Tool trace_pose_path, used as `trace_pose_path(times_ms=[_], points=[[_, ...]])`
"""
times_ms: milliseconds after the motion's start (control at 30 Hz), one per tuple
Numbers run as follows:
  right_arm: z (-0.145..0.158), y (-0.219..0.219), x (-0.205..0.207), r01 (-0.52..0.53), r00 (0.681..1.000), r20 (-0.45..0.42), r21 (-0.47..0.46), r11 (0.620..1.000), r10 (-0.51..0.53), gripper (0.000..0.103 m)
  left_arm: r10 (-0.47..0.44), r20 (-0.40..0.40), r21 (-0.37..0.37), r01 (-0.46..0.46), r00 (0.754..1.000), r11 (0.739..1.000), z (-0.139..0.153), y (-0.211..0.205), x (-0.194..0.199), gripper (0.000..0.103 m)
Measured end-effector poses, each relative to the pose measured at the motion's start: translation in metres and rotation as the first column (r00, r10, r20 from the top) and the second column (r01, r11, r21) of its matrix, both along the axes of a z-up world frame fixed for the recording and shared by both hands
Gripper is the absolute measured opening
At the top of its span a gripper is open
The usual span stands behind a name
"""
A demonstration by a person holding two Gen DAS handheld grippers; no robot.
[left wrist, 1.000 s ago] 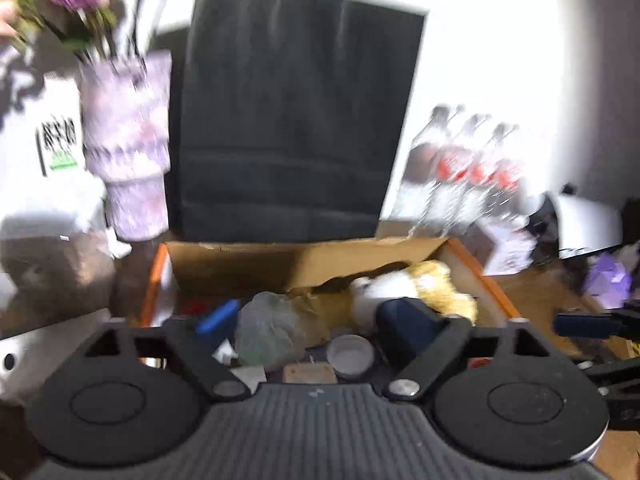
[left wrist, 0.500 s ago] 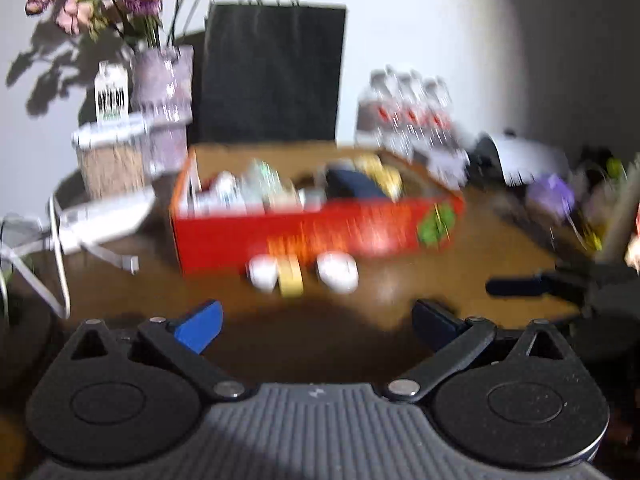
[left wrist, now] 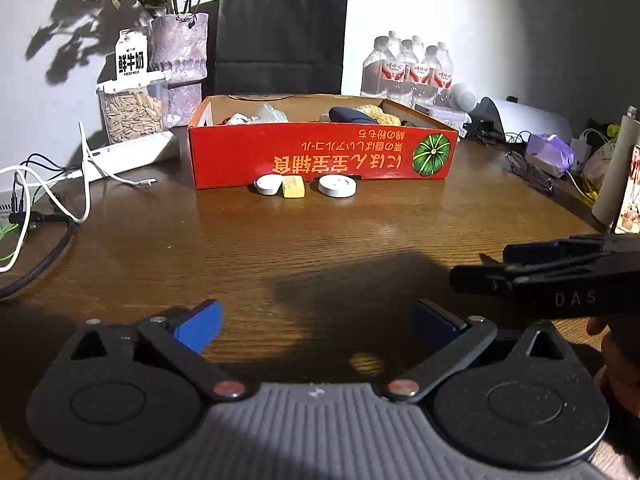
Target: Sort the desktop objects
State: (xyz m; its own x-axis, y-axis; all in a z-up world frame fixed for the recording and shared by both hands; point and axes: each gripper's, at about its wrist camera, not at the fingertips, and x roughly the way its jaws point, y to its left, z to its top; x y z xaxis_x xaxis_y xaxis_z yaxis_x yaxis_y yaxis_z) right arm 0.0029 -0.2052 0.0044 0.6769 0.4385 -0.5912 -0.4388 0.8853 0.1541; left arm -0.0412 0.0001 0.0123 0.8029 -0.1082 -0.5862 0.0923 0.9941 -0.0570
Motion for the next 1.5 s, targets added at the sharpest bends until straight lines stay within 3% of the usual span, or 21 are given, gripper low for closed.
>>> trace_pose_path(times_ms=[100, 267, 433, 567, 667, 767, 833, 967, 1067, 1233, 1300, 1400, 1467, 1500], points=[[-0.001, -0.002, 0.002, 0.011, 1.000, -0.021, 0.016, 1.000, -0.011, 0.080, 0.004, -0.047, 0.001, -0.004, 0.999, 1.000, -0.003, -0.001, 0.006, 0.103], [-0.001, -0.002, 0.002, 0.027, 0.999, -0.018, 0.022, 0.999, -0.026, 0.080, 0.005, -0.046, -0.006, -0.006, 0.999, 1.000, -0.004, 0.001, 0.006, 0.103], [0.004, 0.005, 0.013, 0.046, 0.999, -0.016, -0.010, 0.999, -0.046, 0.080, -0.009, 0.015, -0.026, 0.009, 1.000, 1.000, 0.004, 0.009, 0.016, 0.103], [0.016, 0.024, 0.042, 0.000, 1.000, 0.027, -0.020, 1.000, 0.001, 0.068, -0.019, 0.025, 0.007, 0.019, 1.000, 1.000, 0.017, 0.019, 0.056, 0.103], [0.020, 0.047, 0.071, -0.038, 0.996, 0.079, -0.075, 0.996, 0.044, 0.062, -0.040, 0.049, -0.001, 0.040, 0.998, 0.999, 0.020, 0.027, 0.088, 0.095], [0.016, 0.064, 0.104, -0.045, 0.997, 0.053, -0.122, 0.992, 0.052, 0.062, -0.045, 0.039, 0.010, 0.044, 0.998, 0.999, 0.019, 0.034, 0.123, 0.087], [0.013, 0.070, 0.121, -0.066, 0.997, 0.029, -0.105, 0.992, 0.070, 0.062, -0.041, 0.029, -0.014, 0.041, 0.999, 0.999, 0.017, 0.043, 0.141, 0.079], [0.004, 0.079, 0.142, -0.070, 0.998, 0.001, -0.109, 0.992, 0.071, 0.062, -0.060, 0.010, -0.055, 0.061, 0.998, 0.997, 0.009, 0.056, 0.156, 0.073], [-0.001, 0.083, 0.148, -0.078, 0.997, -0.009, -0.102, 0.992, 0.078, 0.062, -0.067, -0.025, -0.077, 0.065, 0.997, 0.995, 0.001, 0.063, 0.163, 0.065], [-0.002, 0.091, 0.150, -0.080, 0.997, 0.003, -0.127, 0.989, 0.081, 0.060, -0.080, -0.042, -0.075, 0.077, 0.996, 0.994, -0.006, 0.061, 0.169, 0.063], [-0.003, 0.092, 0.149, -0.079, 0.997, 0.014, -0.144, 0.986, 0.082, 0.056, -0.089, -0.041, -0.066, 0.086, 0.995, 0.994, -0.005, 0.058, 0.172, 0.061], [-0.002, 0.093, 0.145, -0.103, 0.994, 0.022, -0.144, 0.984, 0.107, 0.039, -0.094, -0.044, -0.090, 0.090, 0.995, 0.992, -0.005, 0.058, 0.174, 0.059], [-0.001, 0.094, 0.141, -0.110, 0.993, 0.030, -0.152, 0.982, 0.116, 0.038, -0.095, -0.040, -0.103, 0.091, 0.995, 0.990, -0.006, 0.057, 0.174, 0.052], [-0.001, 0.093, 0.139, -0.112, 0.992, 0.032, -0.154, 0.982, 0.118, 0.038, -0.102, -0.041, -0.116, 0.096, 0.994, 0.989, -0.006, 0.056, 0.173, 0.042]])
